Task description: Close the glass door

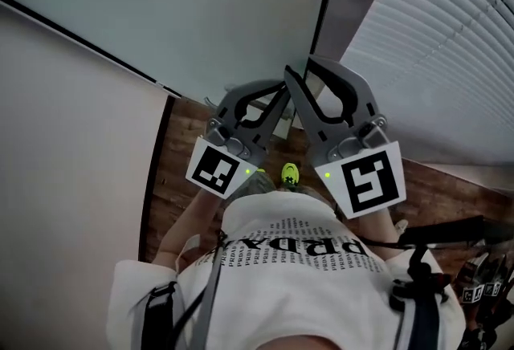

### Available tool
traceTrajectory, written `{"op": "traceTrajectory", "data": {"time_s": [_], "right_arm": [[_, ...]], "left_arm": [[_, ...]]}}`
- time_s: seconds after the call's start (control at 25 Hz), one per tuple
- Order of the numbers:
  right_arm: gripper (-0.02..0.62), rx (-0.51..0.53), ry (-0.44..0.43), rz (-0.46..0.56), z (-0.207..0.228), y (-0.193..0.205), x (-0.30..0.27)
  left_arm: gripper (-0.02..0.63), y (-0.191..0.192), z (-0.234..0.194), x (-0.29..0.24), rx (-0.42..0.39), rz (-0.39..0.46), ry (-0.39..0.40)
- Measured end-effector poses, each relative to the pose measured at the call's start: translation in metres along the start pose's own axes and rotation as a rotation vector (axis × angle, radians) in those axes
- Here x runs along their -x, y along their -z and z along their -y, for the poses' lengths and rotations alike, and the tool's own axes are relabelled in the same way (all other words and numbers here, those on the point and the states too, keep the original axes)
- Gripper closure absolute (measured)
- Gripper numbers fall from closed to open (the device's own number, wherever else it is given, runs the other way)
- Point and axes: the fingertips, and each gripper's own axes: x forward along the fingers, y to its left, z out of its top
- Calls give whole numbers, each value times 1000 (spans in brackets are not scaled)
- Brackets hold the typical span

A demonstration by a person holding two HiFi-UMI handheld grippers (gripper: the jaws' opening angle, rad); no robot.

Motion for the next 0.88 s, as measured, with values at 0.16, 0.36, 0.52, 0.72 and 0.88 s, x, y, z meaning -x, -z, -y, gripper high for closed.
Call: {"op": "traceTrajectory", "data": {"time_s": [0.16,0.36,0.52,0.72,0.88], "right_arm": [[538,-1,19,3,1,12,2],[538,-97,10,103,0,21,2],[566,-55,20,115,1,22,5],[597,-13,5,153,-1,18,4],[598,10,-16,143,-6,18,0]], "left_arm": [[604,11,-3,2,-15,-33,-13],[604,18,-18,2,-96,-77,-17],[604,20,-24,-3,-74,-61,-53],[604,28,-33,-15,-85,-48,-96],[604,35,-36,-21,-69,-51,-119]]}}
